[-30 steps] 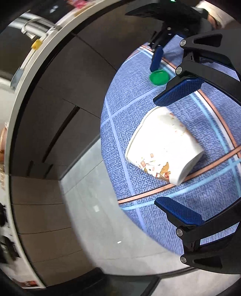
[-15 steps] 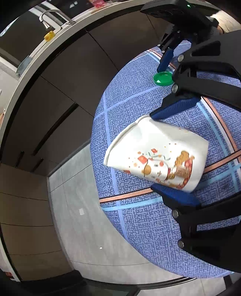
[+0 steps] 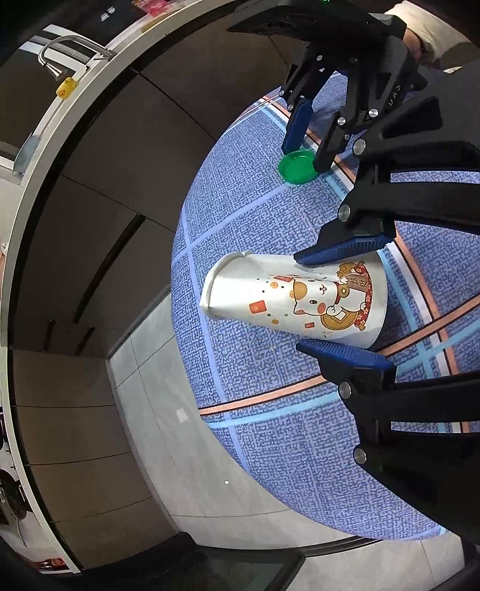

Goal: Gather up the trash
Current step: 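Grasp the cat-print paper cup with the left tool while the right tool grasps the green lid, then lift the paper cup and green lid and carry them over the white bin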

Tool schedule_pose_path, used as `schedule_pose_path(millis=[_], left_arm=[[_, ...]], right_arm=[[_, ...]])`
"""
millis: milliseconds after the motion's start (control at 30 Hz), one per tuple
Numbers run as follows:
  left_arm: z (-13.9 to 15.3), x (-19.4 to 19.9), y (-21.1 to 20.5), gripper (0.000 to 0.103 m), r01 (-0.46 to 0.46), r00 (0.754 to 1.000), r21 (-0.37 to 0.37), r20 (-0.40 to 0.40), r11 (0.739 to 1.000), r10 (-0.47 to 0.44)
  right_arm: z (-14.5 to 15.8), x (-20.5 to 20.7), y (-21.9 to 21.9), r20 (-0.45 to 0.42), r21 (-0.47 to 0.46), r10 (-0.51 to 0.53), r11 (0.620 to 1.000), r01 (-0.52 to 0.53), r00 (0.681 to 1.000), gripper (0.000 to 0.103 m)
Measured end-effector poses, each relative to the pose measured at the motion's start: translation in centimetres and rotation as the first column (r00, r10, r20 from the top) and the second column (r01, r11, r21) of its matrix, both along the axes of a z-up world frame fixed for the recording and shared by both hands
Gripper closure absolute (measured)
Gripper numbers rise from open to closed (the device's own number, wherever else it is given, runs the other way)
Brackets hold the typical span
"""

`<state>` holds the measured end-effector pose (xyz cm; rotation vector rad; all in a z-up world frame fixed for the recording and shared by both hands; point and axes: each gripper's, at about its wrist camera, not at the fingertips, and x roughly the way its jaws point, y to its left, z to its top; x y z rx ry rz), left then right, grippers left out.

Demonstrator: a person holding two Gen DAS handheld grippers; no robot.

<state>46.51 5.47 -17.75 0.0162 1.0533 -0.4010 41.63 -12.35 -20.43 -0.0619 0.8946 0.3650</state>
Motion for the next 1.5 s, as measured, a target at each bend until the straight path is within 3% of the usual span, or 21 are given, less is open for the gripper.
schedule_pose_path(millis=[167, 233, 267, 633, 733, 1200, 1500], left_arm=[[0.0, 0.1, 0.0, 0.063, -0.011, 1.000, 0.003, -0.001, 1.000, 0.011], [0.0, 0.0, 0.0, 0.064, -0.015, 1.000, 0.014, 0.009, 1.000, 0.015], [0.1, -0.1, 0.0, 0.065, -0.025, 0.999, 0.026, 0.021, 0.999, 0.025], [1.3, -3.7, 0.2, 0.065, -0.088, 0.994, 0.047, 0.075, 0.995, 0.085], [2.5, -6.2, -0.2, 0.065, -0.125, 0.984, 0.080, 0.138, 0.989, 0.113], [8.8, -18.2, -1.4, 0.065, -0.190, 0.938, 0.033, 0.301, 0.981, 0.172], [11.4, -24.6, -3.0, 0.065, -0.181, 0.928, 0.005, 0.333, 0.984, 0.169]], right_arm=[[0.0, 0.4, 0.3, 0.007, -0.015, -0.005, 1.000, 0.005, 1.000, 0.058], [0.0, 0.3, 0.3, 0.017, -0.043, -0.011, 0.999, 0.012, 1.000, 0.067], [0.0, 0.3, 0.4, 0.024, -0.060, -0.012, 0.998, 0.014, 1.000, 0.067], [1.1, -2.3, 1.1, 0.022, -0.025, 0.000, 1.000, 0.000, 1.000, 0.067], [2.1, -3.8, 0.8, 0.031, -0.003, 0.005, 1.000, -0.005, 1.000, 0.067], [7.5, -12.7, -0.9, 0.096, 0.069, 0.026, 0.997, -0.033, 0.995, 0.067], [10.0, -19.8, -3.5, 0.142, 0.122, -0.025, 0.992, 0.008, 0.990, 0.067]])
